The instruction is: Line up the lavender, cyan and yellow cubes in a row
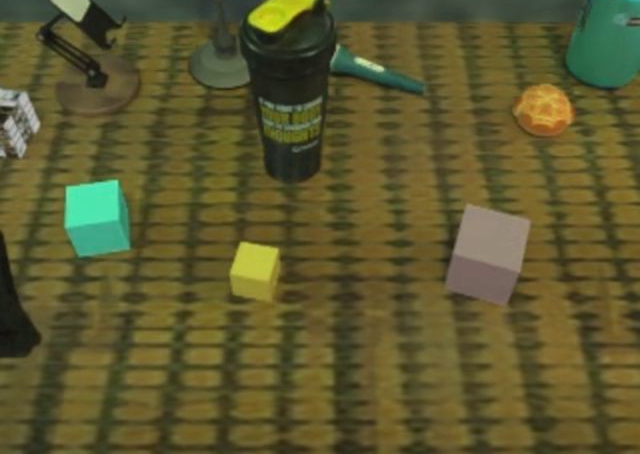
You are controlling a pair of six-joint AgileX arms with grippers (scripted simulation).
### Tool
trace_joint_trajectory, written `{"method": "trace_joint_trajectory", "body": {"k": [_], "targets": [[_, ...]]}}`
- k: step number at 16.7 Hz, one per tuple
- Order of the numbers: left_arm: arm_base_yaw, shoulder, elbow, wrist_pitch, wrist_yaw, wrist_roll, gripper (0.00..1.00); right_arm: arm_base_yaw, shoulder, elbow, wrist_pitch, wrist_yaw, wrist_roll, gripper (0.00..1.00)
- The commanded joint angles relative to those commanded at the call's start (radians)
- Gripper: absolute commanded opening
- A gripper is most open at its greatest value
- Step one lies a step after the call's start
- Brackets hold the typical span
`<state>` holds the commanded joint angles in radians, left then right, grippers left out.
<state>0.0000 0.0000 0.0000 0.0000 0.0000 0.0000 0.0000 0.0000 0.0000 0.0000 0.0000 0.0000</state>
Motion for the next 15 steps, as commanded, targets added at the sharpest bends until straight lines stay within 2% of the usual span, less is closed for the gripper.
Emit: {"method": "trace_joint_trajectory", "body": {"k": [4,7,11,15], "targets": [[-0.012,0.031,0.030,-0.021,0.002,-0.006,1.00,0.000,0.000,0.000,0.000,0.000,0.000,1.00],[-0.052,0.157,0.151,-0.100,0.003,-0.029,1.00,0.000,0.000,0.000,0.000,0.000,0.000,1.00],[-0.134,0.474,0.415,-0.272,0.002,-0.077,1.00,0.000,0.000,0.000,0.000,0.000,0.000,1.00],[-0.234,0.924,0.731,-0.488,0.000,-0.134,1.00,0.000,0.000,0.000,0.000,0.000,0.000,1.00]]}}
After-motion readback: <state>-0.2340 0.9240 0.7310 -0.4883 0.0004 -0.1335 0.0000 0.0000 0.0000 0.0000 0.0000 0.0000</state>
